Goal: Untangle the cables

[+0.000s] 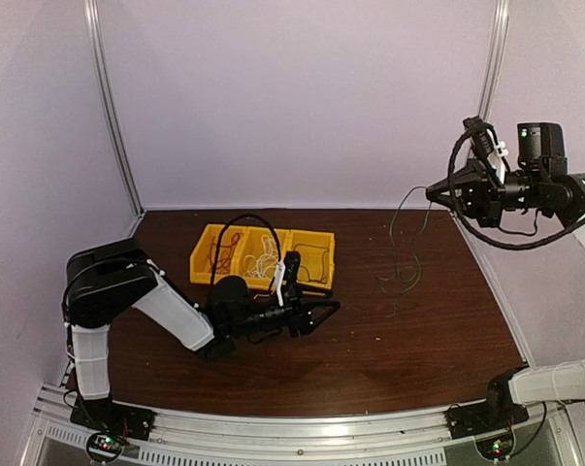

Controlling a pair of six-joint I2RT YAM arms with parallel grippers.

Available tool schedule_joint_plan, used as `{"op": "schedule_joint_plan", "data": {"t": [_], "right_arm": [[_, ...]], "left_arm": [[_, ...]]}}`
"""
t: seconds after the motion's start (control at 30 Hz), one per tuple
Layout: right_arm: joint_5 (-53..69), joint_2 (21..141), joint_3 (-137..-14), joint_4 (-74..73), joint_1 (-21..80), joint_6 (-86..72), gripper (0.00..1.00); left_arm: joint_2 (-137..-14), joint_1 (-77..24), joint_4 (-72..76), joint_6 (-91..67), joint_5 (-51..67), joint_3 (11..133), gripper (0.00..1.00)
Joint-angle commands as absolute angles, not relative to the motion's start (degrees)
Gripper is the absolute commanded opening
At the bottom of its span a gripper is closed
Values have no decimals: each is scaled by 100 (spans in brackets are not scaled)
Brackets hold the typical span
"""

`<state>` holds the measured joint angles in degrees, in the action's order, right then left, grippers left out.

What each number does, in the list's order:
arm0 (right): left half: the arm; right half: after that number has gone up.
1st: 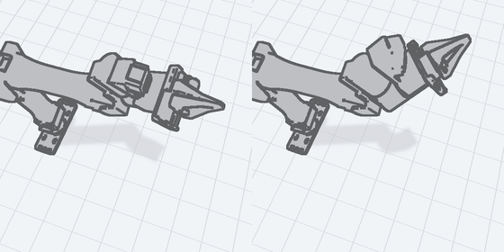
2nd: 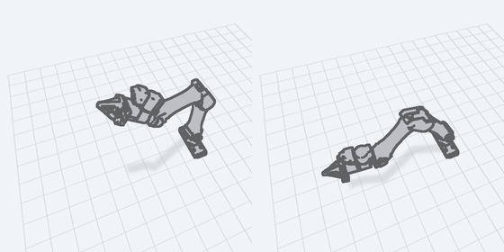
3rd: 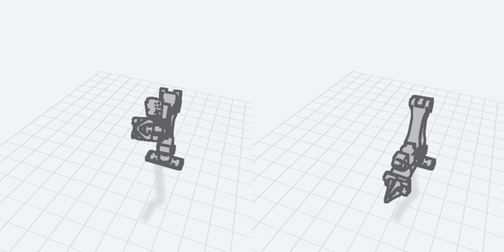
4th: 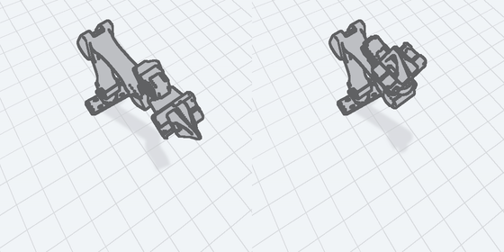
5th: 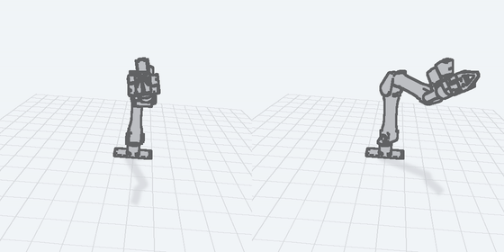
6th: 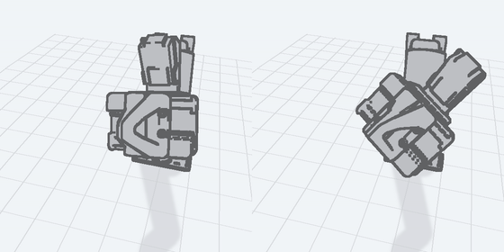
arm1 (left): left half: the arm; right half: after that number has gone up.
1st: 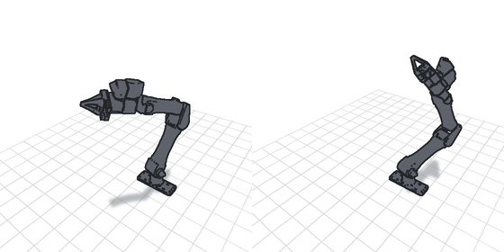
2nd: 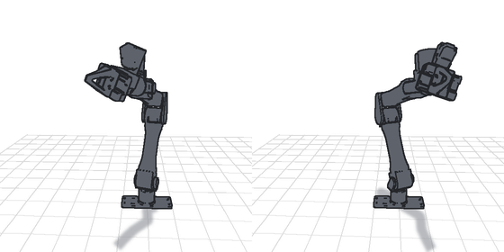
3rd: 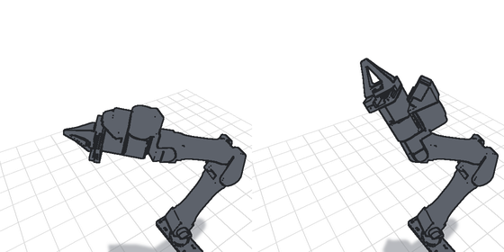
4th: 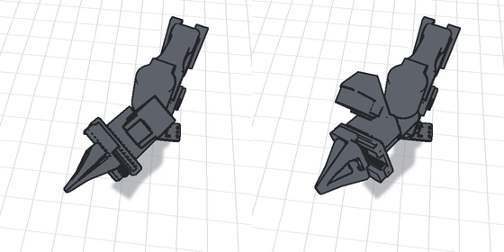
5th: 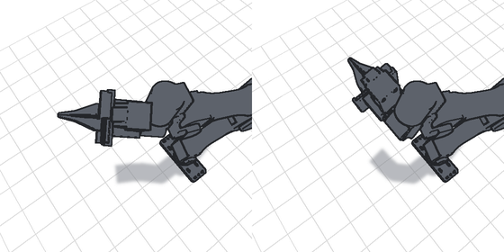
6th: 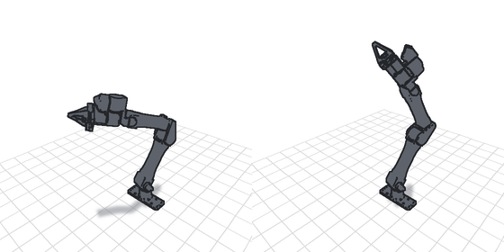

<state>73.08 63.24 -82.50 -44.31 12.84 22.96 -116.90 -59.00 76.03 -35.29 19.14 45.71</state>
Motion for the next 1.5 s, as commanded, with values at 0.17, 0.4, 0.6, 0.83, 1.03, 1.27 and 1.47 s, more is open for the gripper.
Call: {"op": "schedule_joint_plan", "data": {"t": [0.17,0.4,0.6,0.83,1.03,1.27,1.47], "right_arm": [[6611,6270,-7361,-3252,1354,1620,0],[6096,7072,-7766,-2919,1748,1612,0],[6066,7962,-8566,-2375,1954,1312,0],[6151,9199,-9530,-1735,2215,952,0],[6237,10060,-10136,-1519,2354,793,0],[6238,10910,-10654,-1271,2417,618,0],[5962,11668,-10992,-1558,2416,990,0]], "left_arm": [[-11119,-5930,8428,-3549,1868,4541,53],[-9830,-5932,6209,-2999,435,4059,52],[-8583,-5931,3707,-2968,-1354,3944,53],[-6849,-5896,2764,-2877,-2457,3136,55],[-6210,-5875,2453,-2826,-2799,2886,58],[-6064,-5840,2037,-2982,-3131,2841,63],[-5881,-5777,1994,-3031,-3171,2707,64]]}}
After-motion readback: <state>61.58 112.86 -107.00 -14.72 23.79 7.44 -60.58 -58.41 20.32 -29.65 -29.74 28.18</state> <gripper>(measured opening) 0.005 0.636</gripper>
